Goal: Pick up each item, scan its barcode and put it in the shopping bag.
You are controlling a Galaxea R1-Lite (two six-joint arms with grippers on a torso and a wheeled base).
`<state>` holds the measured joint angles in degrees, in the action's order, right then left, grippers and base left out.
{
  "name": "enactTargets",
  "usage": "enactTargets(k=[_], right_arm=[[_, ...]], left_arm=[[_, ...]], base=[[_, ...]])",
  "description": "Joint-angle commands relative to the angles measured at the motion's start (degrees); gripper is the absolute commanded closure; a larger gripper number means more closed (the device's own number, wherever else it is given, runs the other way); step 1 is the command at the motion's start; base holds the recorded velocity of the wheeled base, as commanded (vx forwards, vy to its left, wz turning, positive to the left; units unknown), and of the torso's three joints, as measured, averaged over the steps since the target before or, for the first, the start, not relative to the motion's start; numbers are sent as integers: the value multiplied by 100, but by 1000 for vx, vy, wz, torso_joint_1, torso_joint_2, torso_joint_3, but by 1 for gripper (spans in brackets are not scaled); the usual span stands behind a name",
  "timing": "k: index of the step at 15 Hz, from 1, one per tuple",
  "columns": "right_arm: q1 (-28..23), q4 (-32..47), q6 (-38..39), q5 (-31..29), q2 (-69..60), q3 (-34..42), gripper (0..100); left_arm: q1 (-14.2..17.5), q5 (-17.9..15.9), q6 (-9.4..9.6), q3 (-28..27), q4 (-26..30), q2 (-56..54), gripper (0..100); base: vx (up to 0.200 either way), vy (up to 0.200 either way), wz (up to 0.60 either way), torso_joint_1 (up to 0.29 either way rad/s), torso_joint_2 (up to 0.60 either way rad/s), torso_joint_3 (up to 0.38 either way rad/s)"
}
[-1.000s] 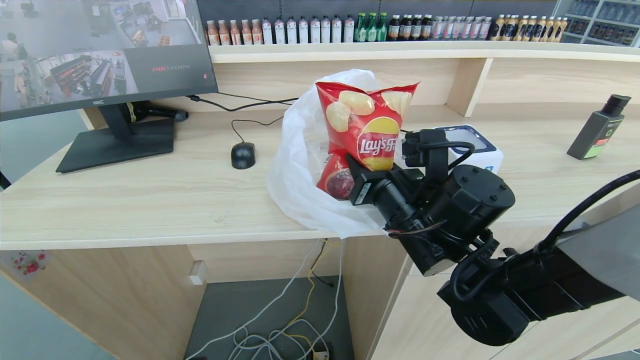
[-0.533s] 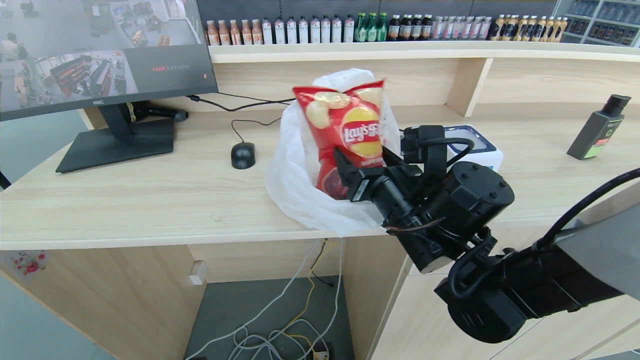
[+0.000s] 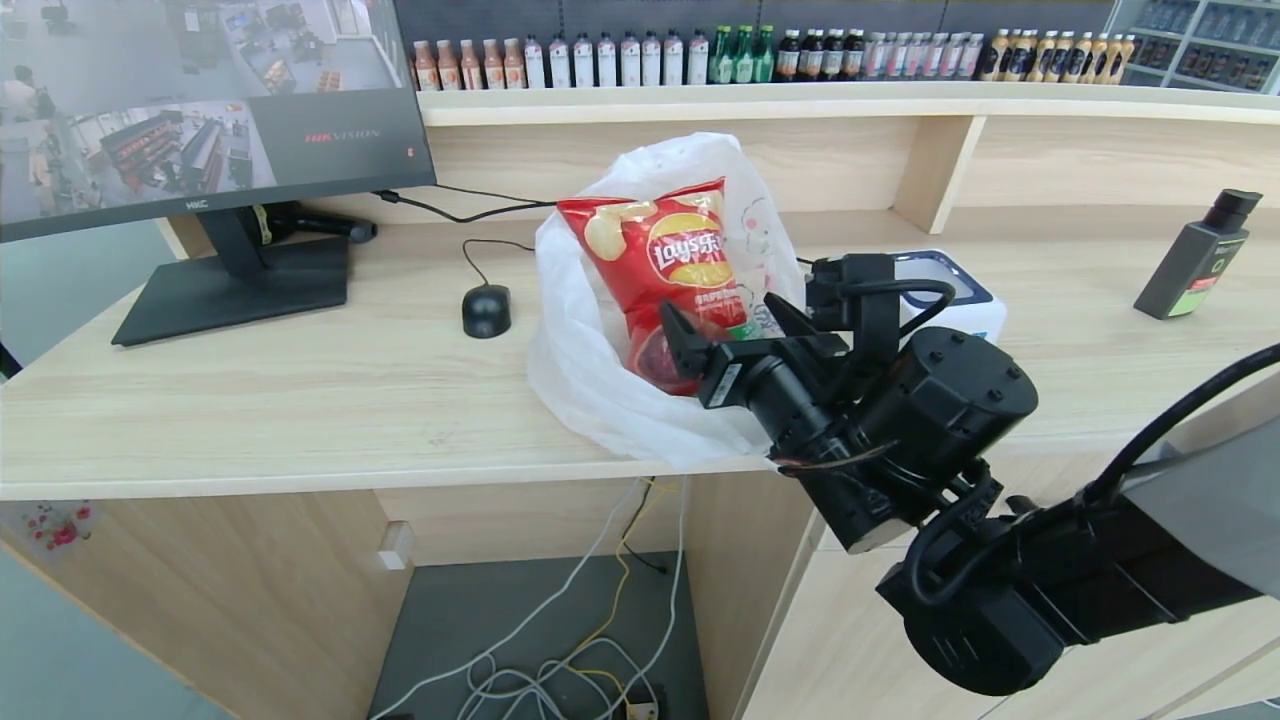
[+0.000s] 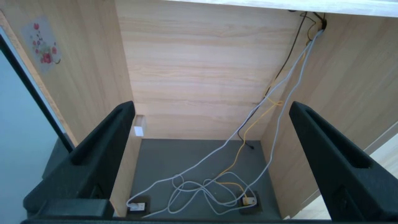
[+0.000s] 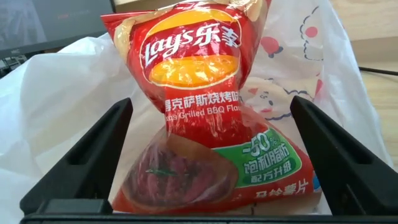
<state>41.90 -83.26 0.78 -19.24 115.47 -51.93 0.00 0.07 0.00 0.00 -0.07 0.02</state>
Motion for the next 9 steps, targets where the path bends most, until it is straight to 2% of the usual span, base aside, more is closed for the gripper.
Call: enactTargets(k=[1, 7, 9], right_arm=[[2, -15, 1, -1, -139, 96, 0], [55, -129, -78, 52, -851, 851, 0], [64, -190, -131, 166, -1413, 1361, 0]], left_arm=[[0, 1, -9, 0, -1, -2, 0], [0, 1, 0, 0, -10, -2, 0], [0, 1, 0, 0, -1, -2, 0]], base=[[0, 0, 0, 0, 0, 0], [0, 0, 0, 0, 0, 0], [0, 0, 0, 0, 0, 0]])
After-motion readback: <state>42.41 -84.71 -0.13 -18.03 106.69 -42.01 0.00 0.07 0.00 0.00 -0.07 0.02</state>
